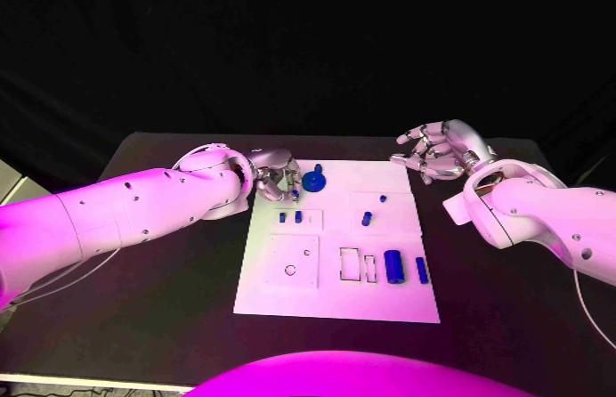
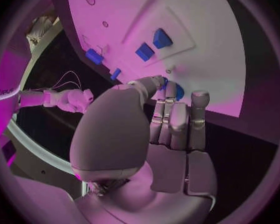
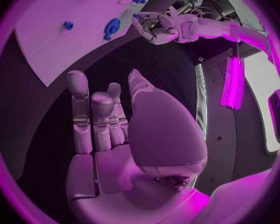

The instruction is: Assemble the parts on the task board

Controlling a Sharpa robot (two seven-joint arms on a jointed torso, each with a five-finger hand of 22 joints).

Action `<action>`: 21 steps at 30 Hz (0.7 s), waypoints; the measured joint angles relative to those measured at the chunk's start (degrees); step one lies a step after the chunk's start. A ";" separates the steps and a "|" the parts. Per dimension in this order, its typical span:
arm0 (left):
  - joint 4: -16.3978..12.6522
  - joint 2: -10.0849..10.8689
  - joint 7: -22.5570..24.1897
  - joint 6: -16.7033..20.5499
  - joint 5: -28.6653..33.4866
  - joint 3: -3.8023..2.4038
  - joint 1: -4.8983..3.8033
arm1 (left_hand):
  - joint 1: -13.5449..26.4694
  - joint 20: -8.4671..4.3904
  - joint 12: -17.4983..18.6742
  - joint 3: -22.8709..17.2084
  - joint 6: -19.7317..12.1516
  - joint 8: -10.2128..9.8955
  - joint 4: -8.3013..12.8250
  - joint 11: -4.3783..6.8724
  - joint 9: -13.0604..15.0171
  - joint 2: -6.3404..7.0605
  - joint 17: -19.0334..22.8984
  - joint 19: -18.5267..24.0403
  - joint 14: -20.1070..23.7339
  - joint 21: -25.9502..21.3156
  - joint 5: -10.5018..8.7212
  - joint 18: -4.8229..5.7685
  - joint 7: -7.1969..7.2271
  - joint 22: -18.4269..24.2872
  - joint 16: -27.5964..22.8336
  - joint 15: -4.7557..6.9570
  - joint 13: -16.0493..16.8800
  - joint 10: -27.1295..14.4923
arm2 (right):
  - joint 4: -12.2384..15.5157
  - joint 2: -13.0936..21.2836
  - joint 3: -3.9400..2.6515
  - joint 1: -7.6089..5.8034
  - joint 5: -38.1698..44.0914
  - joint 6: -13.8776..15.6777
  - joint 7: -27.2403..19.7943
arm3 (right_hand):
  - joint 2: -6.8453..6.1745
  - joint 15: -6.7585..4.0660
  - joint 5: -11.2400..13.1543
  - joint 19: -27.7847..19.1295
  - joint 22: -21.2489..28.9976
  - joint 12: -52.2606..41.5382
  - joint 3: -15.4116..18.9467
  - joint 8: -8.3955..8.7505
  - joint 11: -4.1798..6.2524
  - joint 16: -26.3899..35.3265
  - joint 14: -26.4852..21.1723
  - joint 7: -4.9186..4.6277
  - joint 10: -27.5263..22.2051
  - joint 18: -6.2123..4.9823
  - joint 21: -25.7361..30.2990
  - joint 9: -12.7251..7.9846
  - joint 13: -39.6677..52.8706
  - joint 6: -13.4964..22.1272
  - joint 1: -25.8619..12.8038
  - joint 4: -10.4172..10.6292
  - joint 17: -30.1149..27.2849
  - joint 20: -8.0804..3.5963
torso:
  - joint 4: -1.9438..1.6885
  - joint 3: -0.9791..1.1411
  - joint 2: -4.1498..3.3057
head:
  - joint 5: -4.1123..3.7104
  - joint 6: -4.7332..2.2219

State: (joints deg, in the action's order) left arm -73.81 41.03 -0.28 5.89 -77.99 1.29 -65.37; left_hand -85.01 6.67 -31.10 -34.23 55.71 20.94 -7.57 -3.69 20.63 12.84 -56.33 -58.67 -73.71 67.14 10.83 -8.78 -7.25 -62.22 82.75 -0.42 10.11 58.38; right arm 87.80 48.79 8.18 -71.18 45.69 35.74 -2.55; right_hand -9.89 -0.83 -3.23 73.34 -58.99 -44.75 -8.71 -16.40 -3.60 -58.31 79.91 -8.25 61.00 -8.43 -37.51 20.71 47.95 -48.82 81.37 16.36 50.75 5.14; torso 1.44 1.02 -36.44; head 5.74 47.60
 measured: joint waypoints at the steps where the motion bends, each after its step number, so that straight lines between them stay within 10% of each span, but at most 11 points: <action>1: 0.15 -0.13 -0.03 -0.15 -0.03 0.04 0.02 | 0.00 0.00 0.00 0.01 0.00 0.00 0.01 0.00 0.01 0.00 0.00 0.00 0.00 0.00 0.00 0.00 0.00 0.00 0.00 0.00 0.00 0.00 | 0.00 -0.01 0.00 0.00 0.01 0.00 0.00 | 0.00 0.00 0.00 0.00 0.08 0.03 0.00 0.00 0.00 0.02 0.00 0.00 0.00 0.00 0.13 0.00 -0.01 0.00 0.00 0.00 -0.05 0.00 | 0.02 0.00 0.00 | 0.01 0.01; 21: 1.56 -0.64 -0.51 -2.21 -0.13 0.27 0.19 | 0.00 0.00 0.21 -0.01 0.21 -0.30 0.32 -0.21 0.00 0.00 0.19 0.00 0.00 0.00 0.00 -0.01 -0.21 0.09 0.00 0.00 -0.04 0.20 | 0.09 0.21 0.00 0.01 0.04 0.01 0.04 | 0.00 0.00 0.00 -0.20 1.20 0.27 0.00 0.00 0.00 1.47 -0.40 0.10 0.01 0.00 1.78 0.00 -0.53 0.09 0.00 0.00 -0.92 0.21 | 0.01 0.05 0.00 | 0.05 0.18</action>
State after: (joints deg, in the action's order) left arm -72.25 40.39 -0.79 3.68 -78.13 1.56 -65.17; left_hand -85.02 6.67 -30.90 -34.23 55.92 20.64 -7.24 -3.89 20.64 12.85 -56.14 -58.67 -73.71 67.13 10.83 -8.79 -7.46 -62.13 82.75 -0.43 10.07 58.59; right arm 87.89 49.00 8.18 -71.17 45.73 35.74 -2.51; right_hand -9.89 -0.83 -3.23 73.14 -57.79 -44.48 -8.71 -16.40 -3.60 -56.84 79.51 -8.16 61.01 -8.43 -35.73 20.71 47.42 -48.73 81.37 16.36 49.83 5.35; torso 1.44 1.07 -36.44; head 5.80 47.77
